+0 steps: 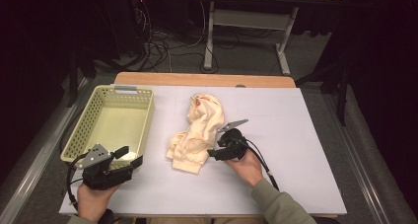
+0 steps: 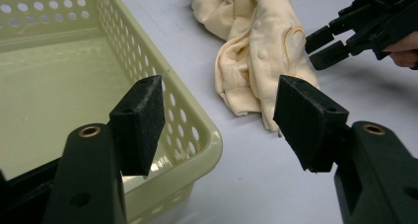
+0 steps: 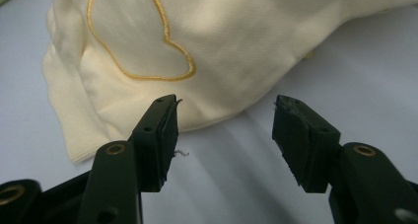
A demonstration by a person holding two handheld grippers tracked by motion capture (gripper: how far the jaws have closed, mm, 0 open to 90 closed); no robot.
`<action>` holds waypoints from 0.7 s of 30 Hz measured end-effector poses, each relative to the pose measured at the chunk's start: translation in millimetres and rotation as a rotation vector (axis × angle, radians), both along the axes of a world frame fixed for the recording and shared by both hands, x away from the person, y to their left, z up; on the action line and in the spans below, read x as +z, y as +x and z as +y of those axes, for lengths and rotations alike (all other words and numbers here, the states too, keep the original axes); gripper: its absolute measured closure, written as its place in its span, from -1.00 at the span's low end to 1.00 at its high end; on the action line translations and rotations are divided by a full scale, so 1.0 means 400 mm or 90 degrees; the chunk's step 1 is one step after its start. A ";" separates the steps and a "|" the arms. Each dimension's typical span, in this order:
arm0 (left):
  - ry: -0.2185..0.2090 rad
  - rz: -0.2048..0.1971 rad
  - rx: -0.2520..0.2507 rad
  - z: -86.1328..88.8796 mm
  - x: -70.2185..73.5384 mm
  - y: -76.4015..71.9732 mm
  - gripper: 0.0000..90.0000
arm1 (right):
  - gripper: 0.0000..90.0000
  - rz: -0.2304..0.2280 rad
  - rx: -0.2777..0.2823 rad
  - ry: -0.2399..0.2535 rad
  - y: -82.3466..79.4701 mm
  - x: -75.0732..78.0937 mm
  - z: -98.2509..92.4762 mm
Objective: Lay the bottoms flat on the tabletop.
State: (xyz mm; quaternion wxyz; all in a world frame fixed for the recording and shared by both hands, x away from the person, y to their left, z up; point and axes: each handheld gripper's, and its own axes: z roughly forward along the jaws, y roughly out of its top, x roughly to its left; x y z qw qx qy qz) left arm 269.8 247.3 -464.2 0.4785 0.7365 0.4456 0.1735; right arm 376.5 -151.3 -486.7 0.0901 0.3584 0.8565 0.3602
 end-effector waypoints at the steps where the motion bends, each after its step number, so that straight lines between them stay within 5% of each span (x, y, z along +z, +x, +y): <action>1: 0.000 0.000 0.000 0.000 0.000 0.000 -0.22 | -0.03 0.002 0.002 -0.002 0.005 -0.001 0.005; 10: 0.001 -0.001 0.002 0.000 -0.001 -0.001 -0.22 | 0.04 0.044 0.004 -0.014 0.048 -0.007 0.053; 21: 0.004 -0.002 -0.002 -0.002 -0.003 0.000 -0.22 | 0.74 0.045 0.026 -0.070 0.073 -0.020 0.107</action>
